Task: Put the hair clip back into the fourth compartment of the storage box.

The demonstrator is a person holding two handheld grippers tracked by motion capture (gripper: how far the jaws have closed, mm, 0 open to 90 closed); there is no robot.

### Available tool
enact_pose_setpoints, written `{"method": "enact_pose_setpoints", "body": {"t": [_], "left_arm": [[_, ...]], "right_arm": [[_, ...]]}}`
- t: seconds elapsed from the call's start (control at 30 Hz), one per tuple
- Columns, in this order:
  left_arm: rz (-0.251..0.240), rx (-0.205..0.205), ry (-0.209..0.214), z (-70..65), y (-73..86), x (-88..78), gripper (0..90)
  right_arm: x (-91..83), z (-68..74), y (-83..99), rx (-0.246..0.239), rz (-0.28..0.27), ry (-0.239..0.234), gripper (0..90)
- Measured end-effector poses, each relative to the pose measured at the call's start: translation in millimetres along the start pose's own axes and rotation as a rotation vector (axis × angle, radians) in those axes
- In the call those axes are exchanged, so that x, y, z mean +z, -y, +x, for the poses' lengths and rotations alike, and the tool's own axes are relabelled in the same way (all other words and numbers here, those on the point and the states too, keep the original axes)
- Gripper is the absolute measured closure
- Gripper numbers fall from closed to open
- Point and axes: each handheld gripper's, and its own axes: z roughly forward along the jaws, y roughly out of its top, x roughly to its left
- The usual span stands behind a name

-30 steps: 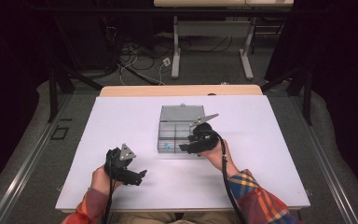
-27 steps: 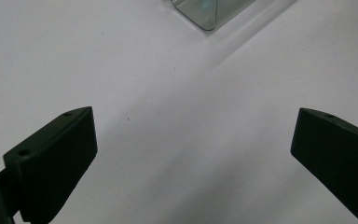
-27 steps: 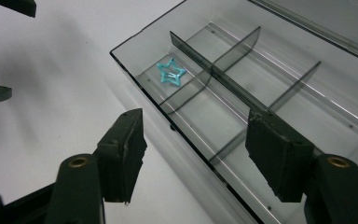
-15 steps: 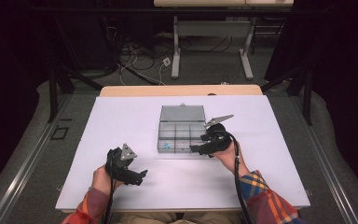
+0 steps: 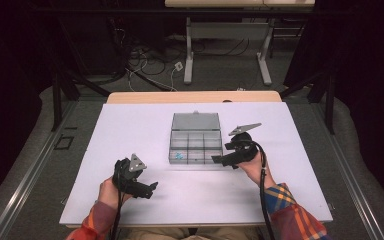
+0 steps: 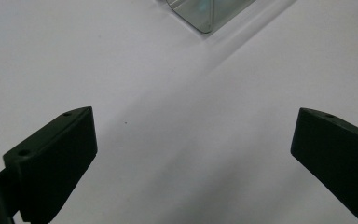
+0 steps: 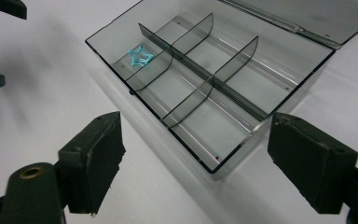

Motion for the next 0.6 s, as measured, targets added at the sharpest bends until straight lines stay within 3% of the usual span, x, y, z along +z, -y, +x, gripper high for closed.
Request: {"method": "enact_pose_setpoints", "body": {"t": [0.6], "left_arm": [[-0.001,0.009,-0.005,0.1,0.0,0.8,0.4]], "right_arm": [[-15.5,-19.0,13.0,0.024,-0.007,0.032,14.8]]}}
